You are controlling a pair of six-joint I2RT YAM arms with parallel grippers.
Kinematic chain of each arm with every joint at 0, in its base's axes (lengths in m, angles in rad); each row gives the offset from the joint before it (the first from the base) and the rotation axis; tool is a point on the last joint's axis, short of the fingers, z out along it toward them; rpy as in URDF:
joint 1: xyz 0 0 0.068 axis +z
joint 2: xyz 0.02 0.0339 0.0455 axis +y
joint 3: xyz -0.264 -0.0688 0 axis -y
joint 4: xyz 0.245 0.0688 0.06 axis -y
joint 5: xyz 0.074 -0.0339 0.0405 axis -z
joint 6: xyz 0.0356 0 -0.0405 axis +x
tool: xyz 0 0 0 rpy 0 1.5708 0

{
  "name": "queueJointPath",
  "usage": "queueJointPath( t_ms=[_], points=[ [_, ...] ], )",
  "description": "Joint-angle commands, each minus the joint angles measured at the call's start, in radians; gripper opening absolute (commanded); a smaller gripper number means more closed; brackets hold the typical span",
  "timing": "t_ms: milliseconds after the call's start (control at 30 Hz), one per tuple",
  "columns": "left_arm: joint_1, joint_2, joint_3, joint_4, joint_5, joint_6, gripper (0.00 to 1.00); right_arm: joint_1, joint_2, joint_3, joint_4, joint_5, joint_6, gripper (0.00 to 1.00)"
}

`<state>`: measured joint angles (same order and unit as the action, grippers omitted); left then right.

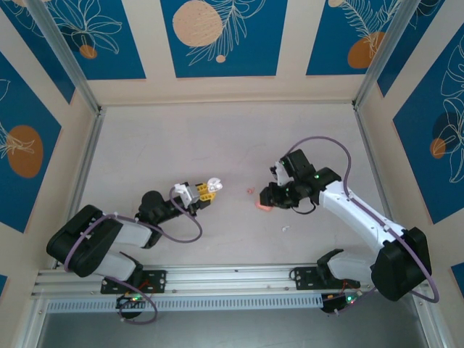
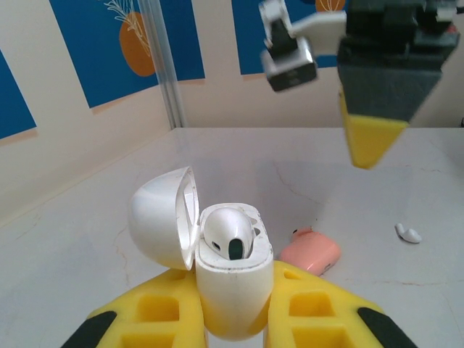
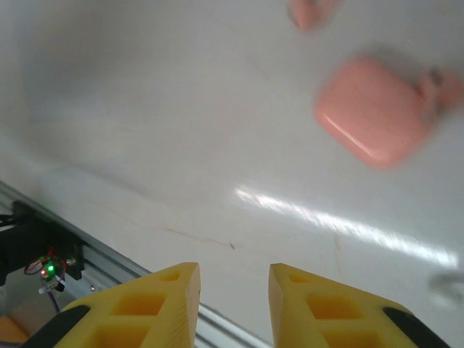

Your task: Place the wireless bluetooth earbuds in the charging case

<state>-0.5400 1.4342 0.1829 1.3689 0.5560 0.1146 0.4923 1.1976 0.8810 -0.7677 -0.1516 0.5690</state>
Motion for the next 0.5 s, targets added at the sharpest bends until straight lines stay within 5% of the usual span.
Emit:
queueJointPath(
  t_ms=[0, 467],
  points=[
    [-0.013, -0.011, -0.012, 0.038, 0.002, 0.016, 0.13, 0.011, -0.029, -0.068, -0.146, 0.049, 0.136, 0.32],
    [-0.014, -0.021, -0.022, 0.037, 0.0, 0.015, 0.14, 0.054, 0.003, -0.21, -0.107, 0.19, 0.318, 0.4]
  ],
)
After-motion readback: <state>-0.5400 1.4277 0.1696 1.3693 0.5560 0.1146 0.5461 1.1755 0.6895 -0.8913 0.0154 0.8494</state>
